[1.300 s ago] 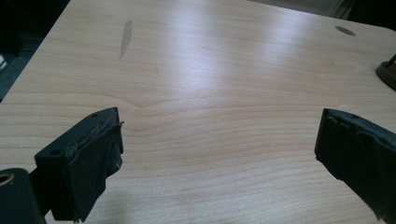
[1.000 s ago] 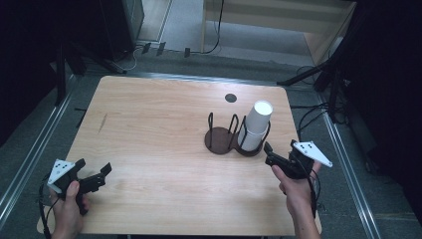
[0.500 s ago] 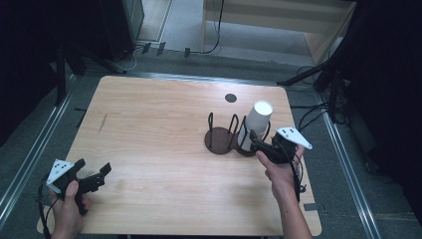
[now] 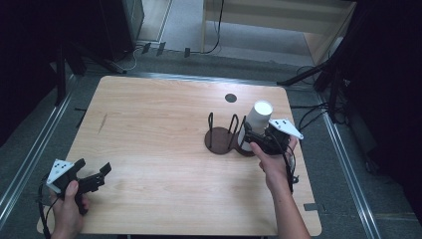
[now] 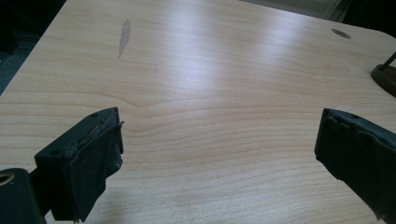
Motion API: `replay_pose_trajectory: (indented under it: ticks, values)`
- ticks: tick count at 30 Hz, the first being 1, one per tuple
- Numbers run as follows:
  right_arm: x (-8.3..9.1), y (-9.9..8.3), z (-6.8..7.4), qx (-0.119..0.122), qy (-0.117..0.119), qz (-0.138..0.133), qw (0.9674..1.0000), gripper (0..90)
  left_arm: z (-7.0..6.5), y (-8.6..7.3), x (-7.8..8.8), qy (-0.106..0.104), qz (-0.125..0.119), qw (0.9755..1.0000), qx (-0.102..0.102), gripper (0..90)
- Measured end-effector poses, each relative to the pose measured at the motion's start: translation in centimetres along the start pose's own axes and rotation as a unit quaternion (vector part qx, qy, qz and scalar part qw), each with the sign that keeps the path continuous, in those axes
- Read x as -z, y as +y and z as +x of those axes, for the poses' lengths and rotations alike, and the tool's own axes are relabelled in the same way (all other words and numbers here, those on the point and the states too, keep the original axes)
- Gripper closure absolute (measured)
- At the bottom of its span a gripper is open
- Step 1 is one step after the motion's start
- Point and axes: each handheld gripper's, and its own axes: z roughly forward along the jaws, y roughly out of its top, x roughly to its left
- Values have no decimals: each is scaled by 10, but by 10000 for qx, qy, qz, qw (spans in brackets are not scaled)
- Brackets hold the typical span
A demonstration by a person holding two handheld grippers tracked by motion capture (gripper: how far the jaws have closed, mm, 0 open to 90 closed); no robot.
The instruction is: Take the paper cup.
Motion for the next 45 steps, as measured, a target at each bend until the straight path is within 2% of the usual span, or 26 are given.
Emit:
replay_pose_trajectory:
  ticks: [5, 10, 18, 32, 43, 45]
  values:
    - [-6, 1, -1, -103, 8, 45, 9999, 124, 0, 0, 0, 0, 11, 10000, 3, 16]
    - [-10, 1, 0, -90, -22, 59, 9999, 137, 0, 0, 0, 10, 22, 10000, 13, 16]
    - [-17, 1, -1, -93, -86, 34, 9999, 205, 1, 0, 0, 8, 34, 10000, 16, 16]
    - [-19, 0, 0, -31, -175, -36, 9998, 234, 0, 0, -1, 11, 37, 10000, 7, 16]
    - [-16, 4, 0, 8, -160, -170, 9997, 254, 0, 0, -1, 9, 39, 10000, 5, 16]
    - [-14, 6, 0, 59, -180, -262, 9995, 265, 0, 0, -1, 8, 44, 10000, -2, 16]
